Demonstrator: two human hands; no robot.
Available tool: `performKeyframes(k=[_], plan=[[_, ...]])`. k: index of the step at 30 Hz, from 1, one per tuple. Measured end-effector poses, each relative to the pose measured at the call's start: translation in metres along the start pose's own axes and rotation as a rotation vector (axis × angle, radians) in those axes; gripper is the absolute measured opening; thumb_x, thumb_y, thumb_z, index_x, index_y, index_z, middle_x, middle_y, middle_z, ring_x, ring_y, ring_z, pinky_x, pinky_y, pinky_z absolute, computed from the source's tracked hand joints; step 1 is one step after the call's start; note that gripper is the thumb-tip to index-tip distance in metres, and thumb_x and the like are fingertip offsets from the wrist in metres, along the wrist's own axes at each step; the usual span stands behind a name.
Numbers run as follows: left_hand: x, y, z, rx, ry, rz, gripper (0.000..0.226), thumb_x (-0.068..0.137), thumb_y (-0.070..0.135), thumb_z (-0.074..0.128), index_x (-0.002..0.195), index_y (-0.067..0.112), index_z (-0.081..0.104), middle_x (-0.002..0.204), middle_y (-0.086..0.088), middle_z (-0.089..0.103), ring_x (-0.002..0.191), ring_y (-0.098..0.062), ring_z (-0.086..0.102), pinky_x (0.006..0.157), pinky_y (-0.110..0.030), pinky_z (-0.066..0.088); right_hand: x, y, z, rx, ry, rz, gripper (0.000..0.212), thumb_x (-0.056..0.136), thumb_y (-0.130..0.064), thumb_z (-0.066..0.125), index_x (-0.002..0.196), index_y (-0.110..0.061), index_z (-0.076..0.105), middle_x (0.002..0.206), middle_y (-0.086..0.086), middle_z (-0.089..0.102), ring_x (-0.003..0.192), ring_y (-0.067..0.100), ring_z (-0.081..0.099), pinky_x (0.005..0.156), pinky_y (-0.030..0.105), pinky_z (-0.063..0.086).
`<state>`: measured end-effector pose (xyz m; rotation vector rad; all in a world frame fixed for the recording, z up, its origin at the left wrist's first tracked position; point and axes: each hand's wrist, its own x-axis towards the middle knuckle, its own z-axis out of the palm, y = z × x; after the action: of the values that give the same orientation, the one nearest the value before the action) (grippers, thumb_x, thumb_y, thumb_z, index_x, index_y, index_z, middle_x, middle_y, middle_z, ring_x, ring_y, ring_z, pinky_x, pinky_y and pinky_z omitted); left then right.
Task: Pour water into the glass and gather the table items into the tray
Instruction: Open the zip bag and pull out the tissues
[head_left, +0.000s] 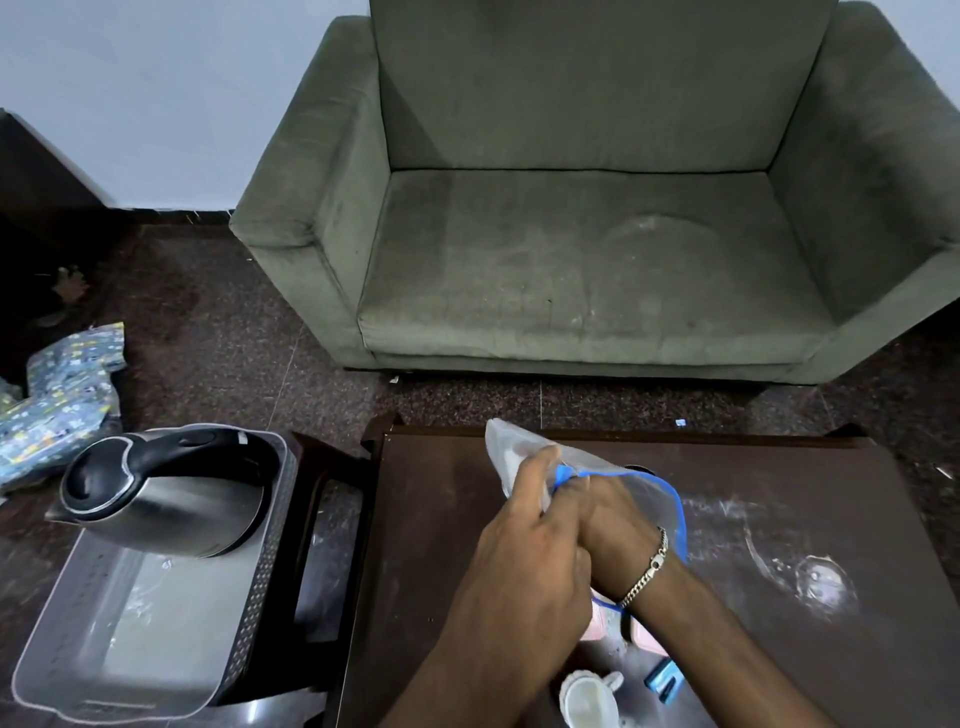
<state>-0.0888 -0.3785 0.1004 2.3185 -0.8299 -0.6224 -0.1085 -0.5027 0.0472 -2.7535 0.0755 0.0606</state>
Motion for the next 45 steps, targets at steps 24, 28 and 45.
performKeyframes(k=[24,28,45], plan=[[0.019,-0.035,-0.016,-0.005,0.217,-0.12,0.046,0.073,0.017,0.043,0.115,0.012,0.062,0.113,0.002,0.055,0.095,-0.023,0.059,0.076,-0.035,0.048,-0.014,-0.012,-0.066,0.729,0.119,0.294,0.069,0.07,-0.027,0.087,0.124,-0.052,0.052,0.075,-0.021,0.063,0.073,0.001,0.061,0.067,0.013,0.044],[0.019,-0.032,-0.014,-0.026,0.211,-0.106,0.053,0.075,0.02,0.044,0.124,0.017,0.063,0.122,0.005,0.056,0.103,-0.02,0.061,0.084,-0.041,0.051,-0.016,-0.013,-0.069,0.534,0.105,0.209,0.017,0.076,-0.044,0.077,0.083,-0.031,0.07,0.076,-0.009,0.069,0.078,0.009,0.062,0.068,0.029,0.051],[0.019,-0.038,-0.012,0.082,0.185,-0.093,0.051,0.082,0.002,0.054,0.132,0.014,0.059,0.137,0.005,0.053,0.113,-0.021,0.061,0.09,-0.03,0.046,-0.006,0.002,-0.085,-0.054,-0.231,0.076,0.012,0.084,-0.037,0.059,0.082,-0.025,0.056,0.092,-0.008,0.049,0.096,0.019,0.052,0.079,0.026,0.039]])
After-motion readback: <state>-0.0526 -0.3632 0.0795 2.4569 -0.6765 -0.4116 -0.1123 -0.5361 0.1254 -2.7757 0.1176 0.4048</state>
